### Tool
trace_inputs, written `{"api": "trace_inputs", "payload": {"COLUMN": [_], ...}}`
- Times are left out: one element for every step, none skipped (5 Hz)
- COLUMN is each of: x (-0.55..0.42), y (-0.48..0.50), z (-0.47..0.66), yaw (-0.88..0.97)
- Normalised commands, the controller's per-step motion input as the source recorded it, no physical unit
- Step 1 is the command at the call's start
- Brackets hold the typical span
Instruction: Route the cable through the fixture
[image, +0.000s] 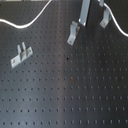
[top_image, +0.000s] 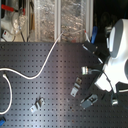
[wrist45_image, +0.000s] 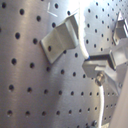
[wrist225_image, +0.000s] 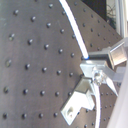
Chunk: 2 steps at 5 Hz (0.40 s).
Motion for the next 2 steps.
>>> {"api": "trace_inputs", "payload": {"x": [0.13, 0.102], "y": [0.18, 0.154], "z": [0.12, 0.13], "yaw": [-0.19, -0.13]}}
